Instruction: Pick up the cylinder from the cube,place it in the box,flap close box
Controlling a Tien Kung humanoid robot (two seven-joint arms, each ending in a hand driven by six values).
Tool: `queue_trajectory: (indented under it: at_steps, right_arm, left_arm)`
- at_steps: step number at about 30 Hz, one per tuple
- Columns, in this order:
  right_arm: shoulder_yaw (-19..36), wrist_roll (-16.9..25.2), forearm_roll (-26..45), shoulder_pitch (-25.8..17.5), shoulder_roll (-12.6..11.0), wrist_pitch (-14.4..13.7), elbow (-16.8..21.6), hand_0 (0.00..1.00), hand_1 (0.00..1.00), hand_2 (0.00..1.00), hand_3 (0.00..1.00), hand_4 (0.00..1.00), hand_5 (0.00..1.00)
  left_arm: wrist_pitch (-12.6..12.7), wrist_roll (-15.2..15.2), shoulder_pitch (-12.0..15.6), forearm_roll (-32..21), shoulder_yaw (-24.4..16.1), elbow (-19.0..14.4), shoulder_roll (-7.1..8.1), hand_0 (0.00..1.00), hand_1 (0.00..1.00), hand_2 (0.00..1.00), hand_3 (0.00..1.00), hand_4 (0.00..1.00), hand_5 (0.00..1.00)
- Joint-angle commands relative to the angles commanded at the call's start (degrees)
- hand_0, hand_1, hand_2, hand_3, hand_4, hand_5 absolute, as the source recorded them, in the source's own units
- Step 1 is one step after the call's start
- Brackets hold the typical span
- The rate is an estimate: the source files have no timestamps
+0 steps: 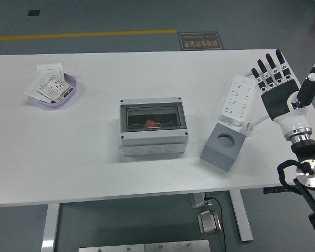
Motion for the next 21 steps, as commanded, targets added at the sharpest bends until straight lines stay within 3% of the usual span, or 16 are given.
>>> queue_trajectory:
  at_steps: [21]
  right_arm:
    - [1.43, 0.46, -3.36, -1.66, -0.74, -3.44, 0.38, 0.998, 0.938, 0.948, 0.959, 0.998, 0.998]
  left_arm:
    - [-0.25, -0.64, -0.18, 0.72, 0.73, 0.00, 1.87, 0.594, 0.610, 0.553, 0.572, 0.473, 0.266]
